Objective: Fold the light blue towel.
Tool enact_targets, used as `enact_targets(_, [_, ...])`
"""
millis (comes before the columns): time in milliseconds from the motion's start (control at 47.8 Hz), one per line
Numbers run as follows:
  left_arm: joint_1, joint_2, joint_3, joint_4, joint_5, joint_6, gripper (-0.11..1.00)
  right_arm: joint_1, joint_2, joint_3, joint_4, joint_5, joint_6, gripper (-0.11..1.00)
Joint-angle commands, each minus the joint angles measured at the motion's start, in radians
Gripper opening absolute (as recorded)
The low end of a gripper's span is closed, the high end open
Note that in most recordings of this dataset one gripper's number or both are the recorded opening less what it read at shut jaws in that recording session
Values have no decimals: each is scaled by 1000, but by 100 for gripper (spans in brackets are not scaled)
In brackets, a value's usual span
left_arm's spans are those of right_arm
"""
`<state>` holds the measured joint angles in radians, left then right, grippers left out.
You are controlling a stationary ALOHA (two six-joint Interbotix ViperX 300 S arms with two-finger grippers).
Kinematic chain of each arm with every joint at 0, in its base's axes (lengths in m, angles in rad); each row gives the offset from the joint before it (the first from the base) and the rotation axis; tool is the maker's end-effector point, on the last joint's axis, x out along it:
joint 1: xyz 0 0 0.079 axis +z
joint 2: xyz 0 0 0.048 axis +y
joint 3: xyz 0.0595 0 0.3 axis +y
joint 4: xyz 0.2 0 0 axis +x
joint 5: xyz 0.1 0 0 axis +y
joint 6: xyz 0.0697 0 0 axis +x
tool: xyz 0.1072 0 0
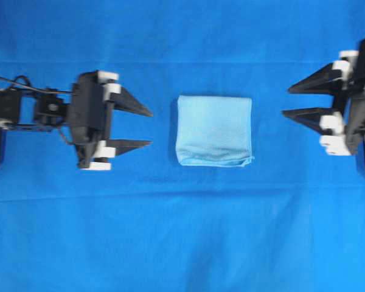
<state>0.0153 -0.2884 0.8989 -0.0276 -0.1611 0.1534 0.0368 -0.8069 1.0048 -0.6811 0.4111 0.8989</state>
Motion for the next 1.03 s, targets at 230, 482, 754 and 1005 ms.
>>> enact_targets(230, [-8, -221, 161, -2, -78, -12, 62, 5, -216, 120, -9, -8, -51, 59])
enact_targets(482, [-6, -449, 295, -3, -67, -14, 62, 3, -316, 242, -25, -64, -51, 59])
enact_targets(754, [-8, -698, 439, -3, 6, -72, 62, -12, -330, 302, -26, -153, -38, 59])
enact_targets(1005, [-6, -845, 522, -3, 35, -95, 62, -12, -327, 302, -26, -158, -38, 59])
